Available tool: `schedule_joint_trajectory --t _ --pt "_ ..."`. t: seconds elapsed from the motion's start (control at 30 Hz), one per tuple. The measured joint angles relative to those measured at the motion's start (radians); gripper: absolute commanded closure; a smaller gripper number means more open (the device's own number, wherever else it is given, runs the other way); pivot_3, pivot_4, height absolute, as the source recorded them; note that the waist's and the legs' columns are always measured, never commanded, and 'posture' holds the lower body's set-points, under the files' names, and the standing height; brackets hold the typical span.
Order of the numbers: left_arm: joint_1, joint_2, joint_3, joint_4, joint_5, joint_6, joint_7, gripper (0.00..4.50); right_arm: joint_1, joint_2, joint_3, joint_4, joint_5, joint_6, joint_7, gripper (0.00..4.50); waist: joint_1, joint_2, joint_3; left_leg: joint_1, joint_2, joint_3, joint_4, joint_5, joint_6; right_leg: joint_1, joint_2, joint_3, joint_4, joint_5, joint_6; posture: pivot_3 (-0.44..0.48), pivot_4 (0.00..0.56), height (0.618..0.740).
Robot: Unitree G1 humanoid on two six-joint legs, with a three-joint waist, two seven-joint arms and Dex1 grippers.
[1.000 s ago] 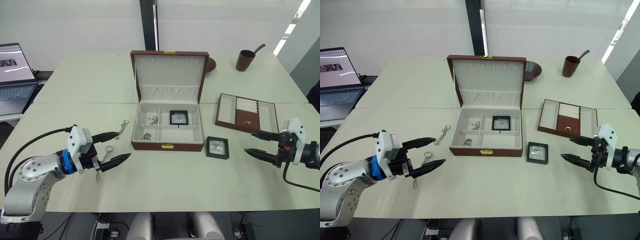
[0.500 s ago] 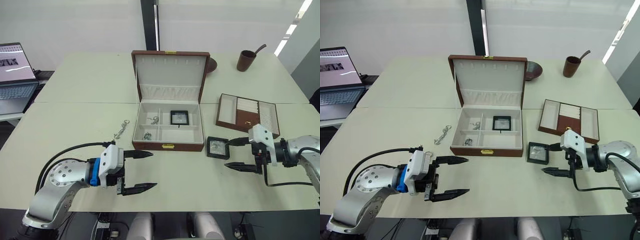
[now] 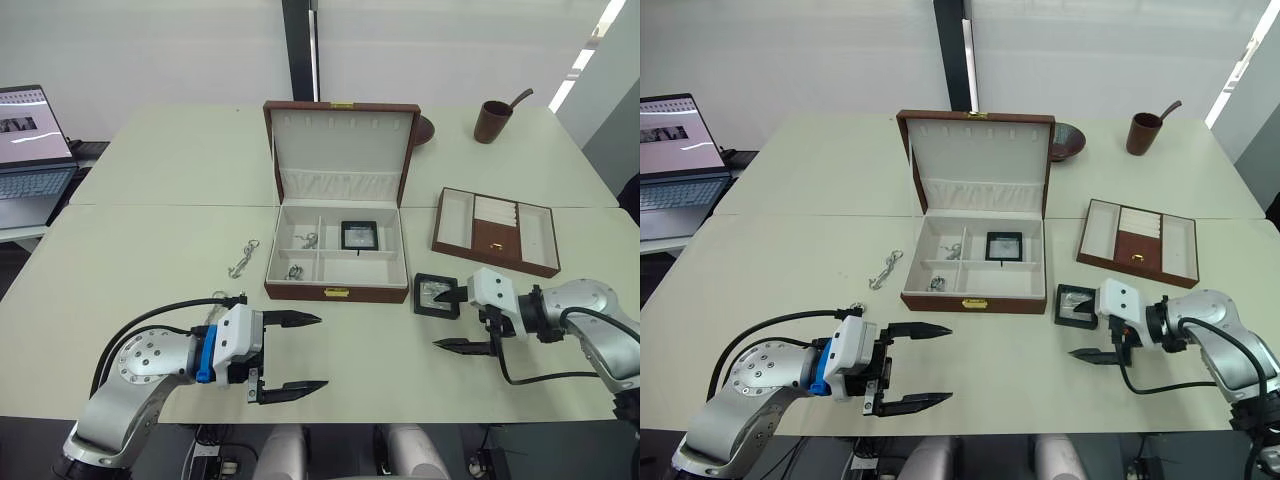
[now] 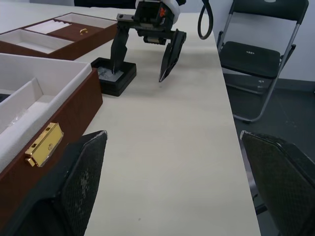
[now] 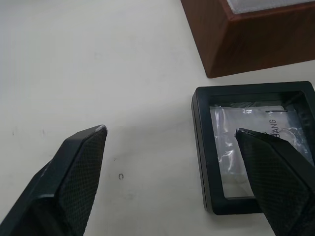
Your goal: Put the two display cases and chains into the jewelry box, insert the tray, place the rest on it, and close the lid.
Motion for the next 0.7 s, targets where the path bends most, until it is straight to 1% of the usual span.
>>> schedule_joint_trajectory --t 0.07,0.17,0.3,0.6,0.63,0.7 --pt "-0.002 -0.006 -0.002 0.000 0.001 0.000 0.001 0.00 -0.001 0.008 0.001 0.015 -0.009 -0.017 -0.003 0.09 0.000 0.000 0.000 0.000 0.000 0.000 0.000 0.000 0.000 0.000 0.000 0.000 0.000 0.000 0.000 0.000 0.150 0.740" --pt "-0.002 -0.007 -0.002 0.000 0.001 -0.002 0.002 0.00 -0.002 0.013 0.001 0.025 -0.016 -0.031 -0.010 0.67 0.000 0.000 0.000 0.000 0.000 0.000 0.000 0.000 0.000 0.000 0.000 0.000 0.000 0.000 0.000 0.000 0.150 0.740" --pt "-0.002 -0.009 -0.002 0.004 0.005 -0.006 0.003 0.00 -0.004 0.014 0.001 0.035 -0.019 -0.037 -0.019 2.03 0.000 0.000 0.000 0.000 0.000 0.000 0.000 0.000 0.000 0.000 0.000 0.000 0.000 0.000 0.000 0.000 0.150 0.740" --pt "-0.006 -0.020 -0.002 0.008 0.012 -0.007 0.017 0.00 -0.019 0.029 0.001 0.061 -0.029 -0.054 -0.028 4.33 0.000 0.000 0.000 0.000 0.000 0.000 0.000 0.000 0.000 0.000 0.000 0.000 0.000 0.000 0.000 0.000 0.150 0.740" --pt "-0.006 -0.022 -0.002 0.008 0.013 -0.007 0.018 0.00 -0.019 0.030 0.001 0.061 -0.029 -0.055 -0.027 4.50 0.000 0.000 0.000 0.000 0.000 0.000 0.000 0.000 0.000 0.000 0.000 0.000 0.000 0.000 0.000 0.000 0.150 0.740" --pt "-0.006 -0.027 -0.003 0.010 0.015 -0.007 0.019 0.00 -0.019 0.030 0.001 0.061 -0.030 -0.055 -0.027 4.50 0.000 0.000 0.000 0.000 0.000 0.000 0.000 0.000 0.000 0.000 0.000 0.000 0.000 0.000 0.000 0.000 0.150 0.740"
